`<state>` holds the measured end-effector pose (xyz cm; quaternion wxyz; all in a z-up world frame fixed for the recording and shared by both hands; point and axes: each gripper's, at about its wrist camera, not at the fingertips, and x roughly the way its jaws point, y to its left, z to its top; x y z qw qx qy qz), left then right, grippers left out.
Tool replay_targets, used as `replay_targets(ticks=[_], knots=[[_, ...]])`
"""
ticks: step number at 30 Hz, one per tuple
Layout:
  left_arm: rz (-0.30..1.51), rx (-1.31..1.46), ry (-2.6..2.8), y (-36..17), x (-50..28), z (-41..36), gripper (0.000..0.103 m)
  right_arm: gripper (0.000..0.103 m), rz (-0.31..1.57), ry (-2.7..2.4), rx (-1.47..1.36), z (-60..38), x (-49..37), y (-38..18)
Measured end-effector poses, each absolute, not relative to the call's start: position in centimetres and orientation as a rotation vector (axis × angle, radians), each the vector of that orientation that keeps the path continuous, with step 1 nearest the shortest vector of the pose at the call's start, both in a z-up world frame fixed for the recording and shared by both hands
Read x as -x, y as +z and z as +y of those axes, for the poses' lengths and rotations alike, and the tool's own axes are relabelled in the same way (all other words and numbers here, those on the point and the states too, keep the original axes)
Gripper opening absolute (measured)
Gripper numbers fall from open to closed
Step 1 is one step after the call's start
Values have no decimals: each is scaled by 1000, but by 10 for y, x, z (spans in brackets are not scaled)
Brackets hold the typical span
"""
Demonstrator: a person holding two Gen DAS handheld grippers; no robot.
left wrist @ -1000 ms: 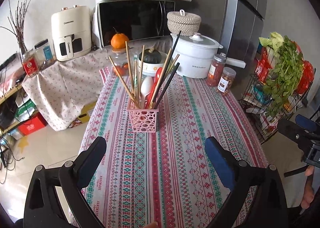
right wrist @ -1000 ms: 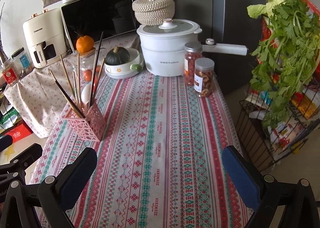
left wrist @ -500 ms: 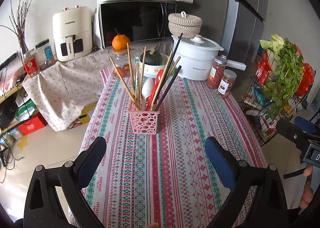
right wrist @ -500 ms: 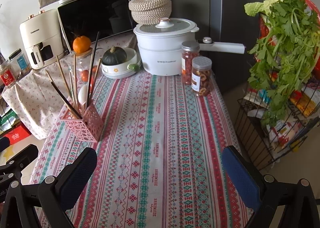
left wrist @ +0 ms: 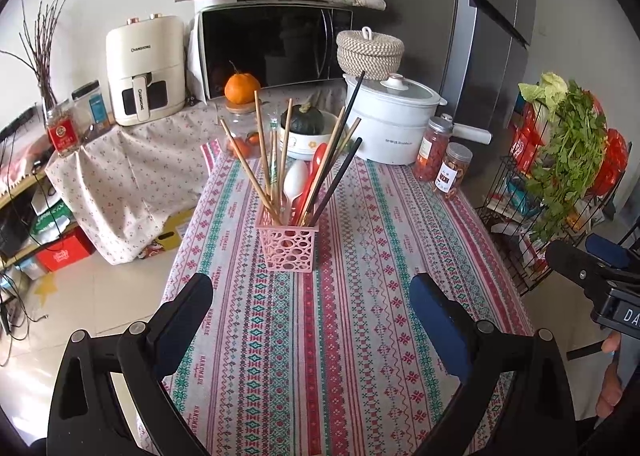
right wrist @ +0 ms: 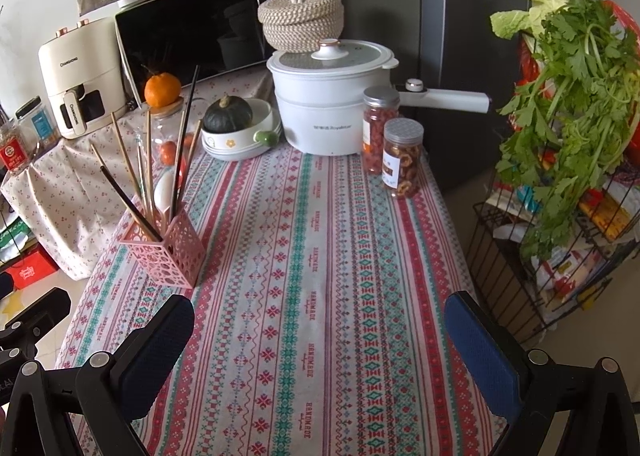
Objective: Organize utensils
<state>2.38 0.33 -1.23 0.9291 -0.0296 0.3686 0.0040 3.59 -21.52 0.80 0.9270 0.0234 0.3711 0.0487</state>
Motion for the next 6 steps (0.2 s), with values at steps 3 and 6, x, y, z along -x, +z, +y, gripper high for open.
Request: replay_targets(ticks=[3,6], knots=[[757,57,7,-12,-23,3,100,103,763,99,-49,-215,-36,8],[746,74,-8,-11,-23,5,100,103,762,99,-50,-215,-35,7]])
